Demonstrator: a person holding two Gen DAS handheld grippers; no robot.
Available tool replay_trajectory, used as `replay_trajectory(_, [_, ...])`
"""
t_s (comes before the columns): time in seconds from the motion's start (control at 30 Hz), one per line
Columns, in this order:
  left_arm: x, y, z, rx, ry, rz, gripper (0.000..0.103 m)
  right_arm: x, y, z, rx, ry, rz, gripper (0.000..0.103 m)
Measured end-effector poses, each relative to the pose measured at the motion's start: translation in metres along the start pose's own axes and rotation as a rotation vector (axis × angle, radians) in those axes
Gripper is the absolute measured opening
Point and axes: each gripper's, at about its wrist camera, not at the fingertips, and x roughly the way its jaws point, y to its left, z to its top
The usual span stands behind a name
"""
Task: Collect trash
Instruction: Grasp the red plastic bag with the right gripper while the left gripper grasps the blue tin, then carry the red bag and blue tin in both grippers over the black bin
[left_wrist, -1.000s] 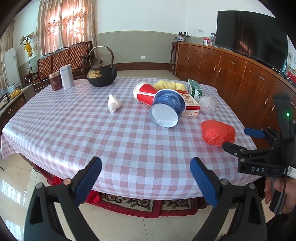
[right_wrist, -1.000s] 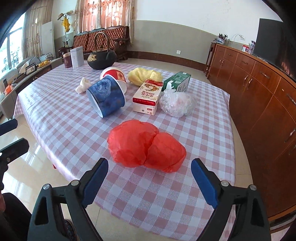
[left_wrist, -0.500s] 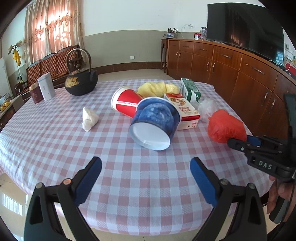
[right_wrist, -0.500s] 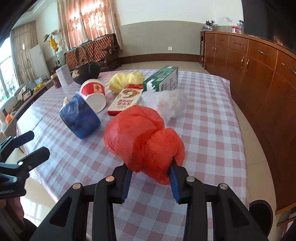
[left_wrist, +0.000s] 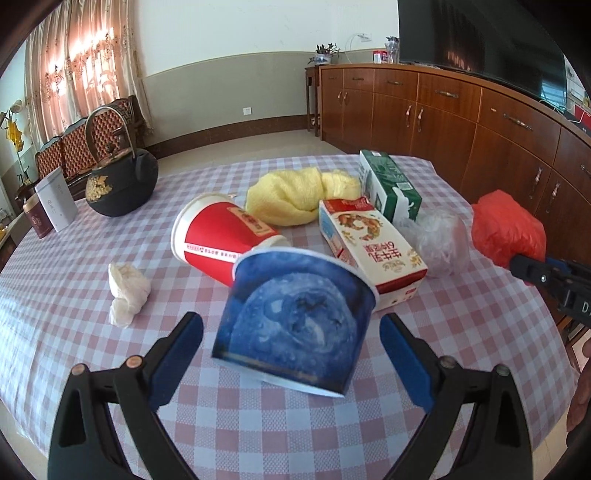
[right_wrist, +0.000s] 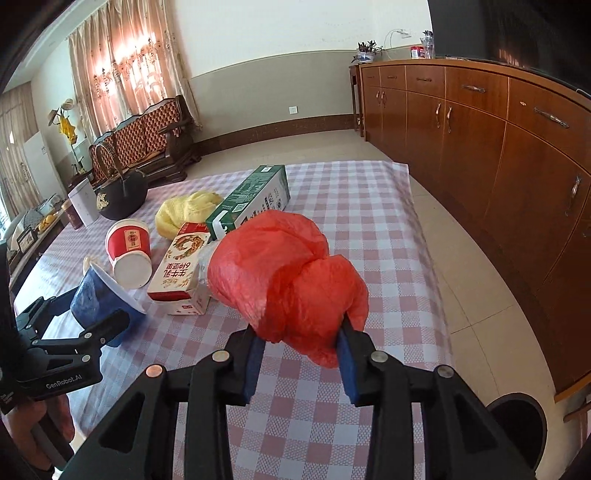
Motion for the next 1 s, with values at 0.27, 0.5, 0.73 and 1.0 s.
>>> replay_trajectory(0.27, [-0.013,-0.012,0.001,0.004,-0.039,-0.04,0.082,-0.008,-0.011,-0.004,0.01,-0.009,-0.012,0.038])
replay_trajectory(0.5, [-0.048,-0.03,0.006,-0.007,-0.095,-0.077,0.082,-0.039,-0.026,-0.009,0.032,-0.036,-0.043,0.038])
replay_trajectory(0.73, [-0.095,-0.056,0.002,-0.005,-0.164,-0.133,0.082,-0.099,-0.045,-0.014,0.043,-0.113,-0.101,0.038])
replay_trajectory(1.0, [-0.138,-0.101,0.009,0.052,-0.25,-0.201,0.082,-0.167,-0.077,-0.022,0.067,-0.209,-0.164,0.038])
